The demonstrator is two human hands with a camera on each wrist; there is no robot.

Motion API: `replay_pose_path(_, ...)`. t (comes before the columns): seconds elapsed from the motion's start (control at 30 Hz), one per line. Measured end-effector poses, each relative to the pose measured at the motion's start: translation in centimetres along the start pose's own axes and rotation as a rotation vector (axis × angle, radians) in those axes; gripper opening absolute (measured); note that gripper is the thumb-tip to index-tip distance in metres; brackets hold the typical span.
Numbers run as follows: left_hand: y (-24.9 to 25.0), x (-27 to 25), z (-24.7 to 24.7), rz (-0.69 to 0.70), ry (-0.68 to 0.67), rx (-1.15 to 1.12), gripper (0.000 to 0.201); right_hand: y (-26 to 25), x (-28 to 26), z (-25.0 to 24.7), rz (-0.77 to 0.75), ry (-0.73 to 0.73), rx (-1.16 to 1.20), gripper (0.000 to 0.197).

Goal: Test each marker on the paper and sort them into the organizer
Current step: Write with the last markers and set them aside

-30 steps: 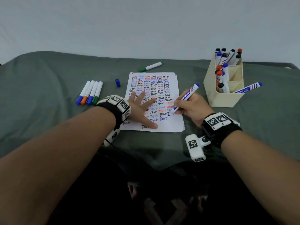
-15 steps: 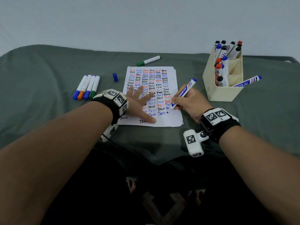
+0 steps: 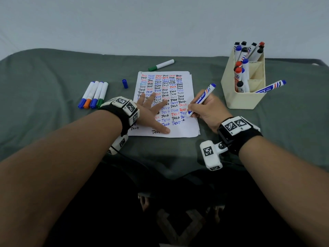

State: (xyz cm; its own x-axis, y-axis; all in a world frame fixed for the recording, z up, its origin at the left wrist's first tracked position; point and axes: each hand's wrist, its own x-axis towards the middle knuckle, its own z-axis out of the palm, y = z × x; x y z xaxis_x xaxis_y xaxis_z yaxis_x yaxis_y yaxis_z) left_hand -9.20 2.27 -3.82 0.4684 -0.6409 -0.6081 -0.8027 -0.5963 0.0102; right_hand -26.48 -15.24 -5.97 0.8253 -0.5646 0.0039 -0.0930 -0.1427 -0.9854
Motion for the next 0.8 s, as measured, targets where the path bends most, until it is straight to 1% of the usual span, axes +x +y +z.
replay_pose_path(0.17,0.04,-0.03,-0.03,-0.001,-0.002,0.000,0.137,0.08,-0.02,-0.05,0.031,-0.010,0.047,0.014)
replay_pose_path(0.43,0.06,0.07,0.03,-0.007,0.002,-0.003,0.137,-0.23,-0.26,-0.01,0.027,-0.028,-0.028,0.013)
replay_pose_path(0.6,0.09,-0.06,-0.04,-0.007,-0.002,0.001,0.136,-0.13,-0.16,0.01,0.033,-0.008,0.020,0.016)
replay_pose_path(0.8,0.18,-0.34,-0.17,-0.006,-0.007,-0.007,0.136,-0.07,-0.14,0.00,0.030,-0.020,0.004,0.014)
